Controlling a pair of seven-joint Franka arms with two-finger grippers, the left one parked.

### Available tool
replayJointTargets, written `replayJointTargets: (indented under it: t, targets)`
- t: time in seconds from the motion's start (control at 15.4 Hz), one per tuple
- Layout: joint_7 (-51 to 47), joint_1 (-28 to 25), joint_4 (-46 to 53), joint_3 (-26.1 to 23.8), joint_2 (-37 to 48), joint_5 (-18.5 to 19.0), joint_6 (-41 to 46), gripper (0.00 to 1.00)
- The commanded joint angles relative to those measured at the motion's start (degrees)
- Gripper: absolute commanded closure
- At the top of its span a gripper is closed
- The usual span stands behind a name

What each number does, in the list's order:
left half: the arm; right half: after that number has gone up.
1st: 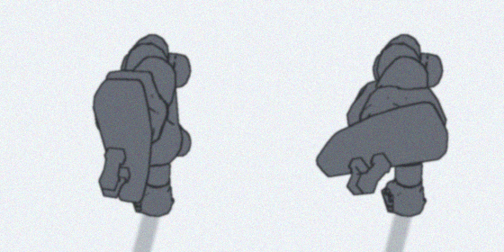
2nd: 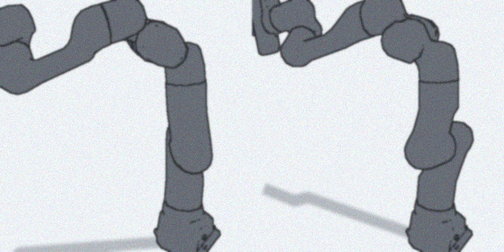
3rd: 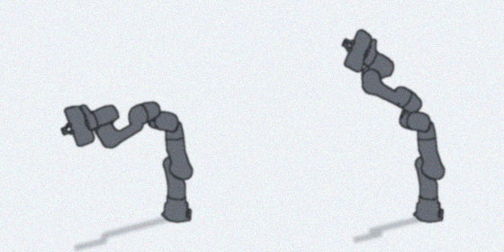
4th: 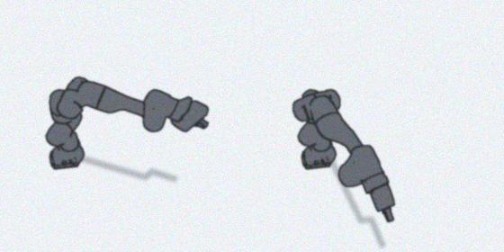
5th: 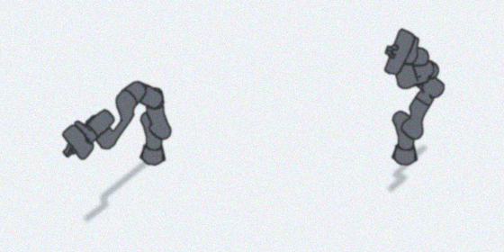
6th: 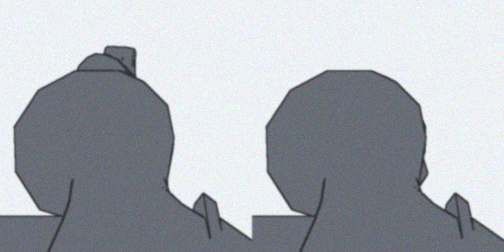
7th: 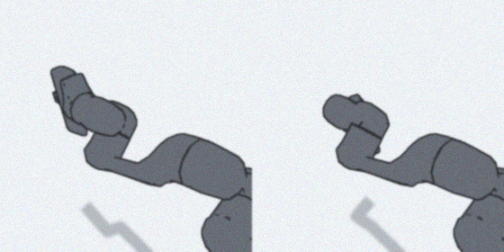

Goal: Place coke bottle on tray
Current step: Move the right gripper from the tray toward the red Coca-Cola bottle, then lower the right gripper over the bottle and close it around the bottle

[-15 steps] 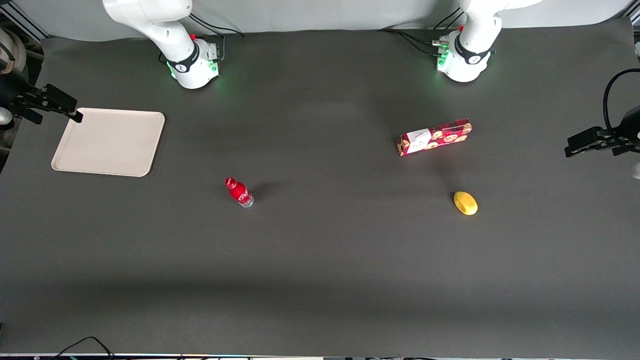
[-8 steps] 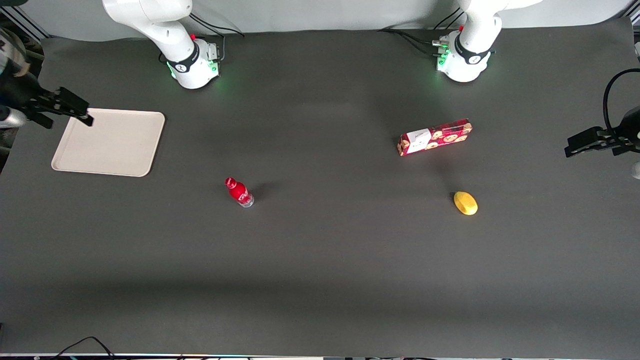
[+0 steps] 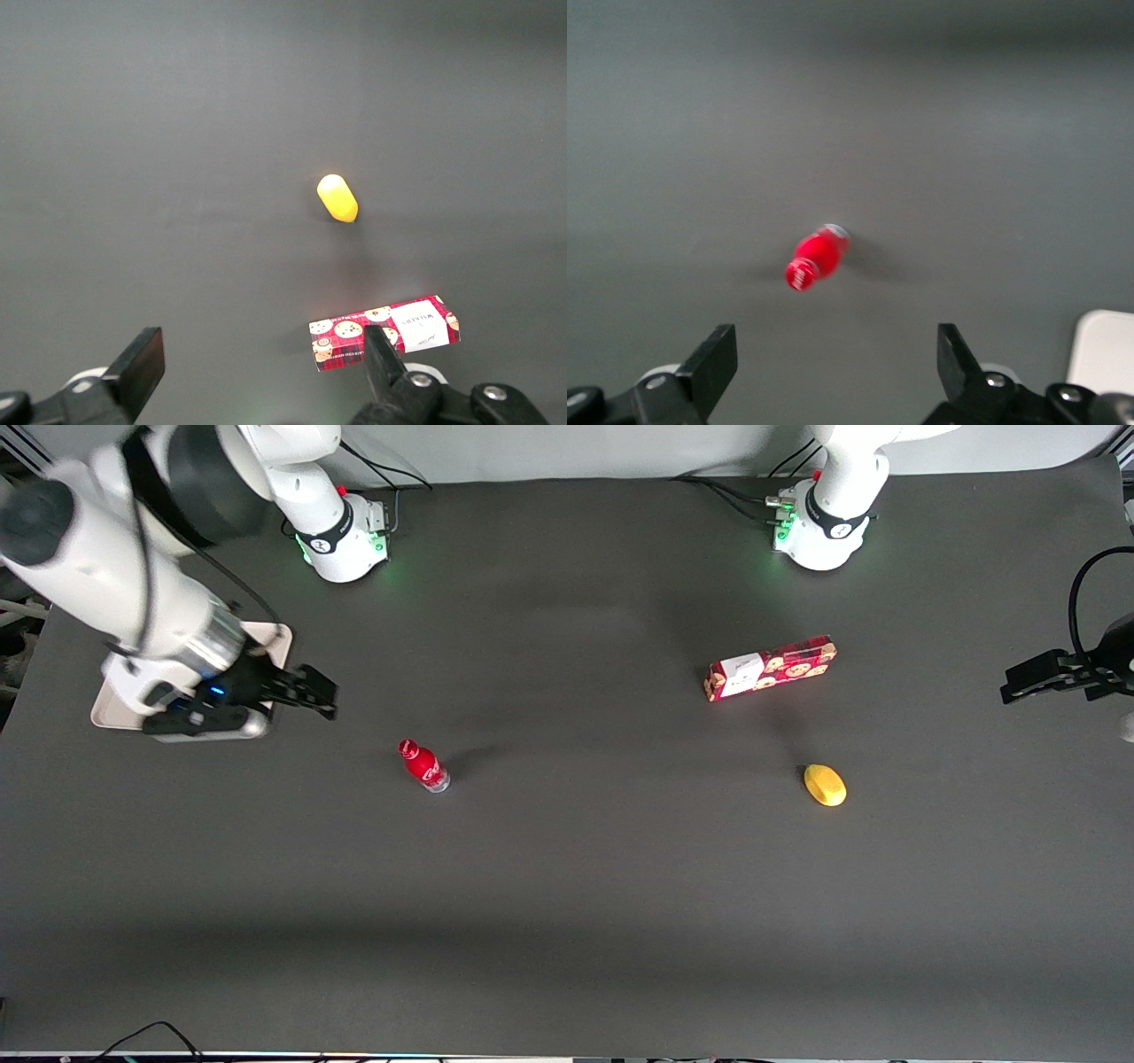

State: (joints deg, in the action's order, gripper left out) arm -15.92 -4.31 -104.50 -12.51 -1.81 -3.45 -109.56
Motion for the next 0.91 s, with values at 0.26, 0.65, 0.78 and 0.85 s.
replayJointTargets:
  t: [0.26, 0.65, 0.78, 0.85]
  targets:
    - [-8.59, 0.62, -0.35, -8.31, -12.51, 11.35, -7.59, 0.0]
    - [-8.78, 0.62, -7.73, -8.58, -13.4, 11.89, -14.44, 0.0]
    - [-8.69, 0.53, -10.36, -8.58, -13.4, 11.89, -16.38, 0.0]
    - [-8.78, 0.53, -11.16, -8.58, -13.4, 11.89, -16.82, 0.0]
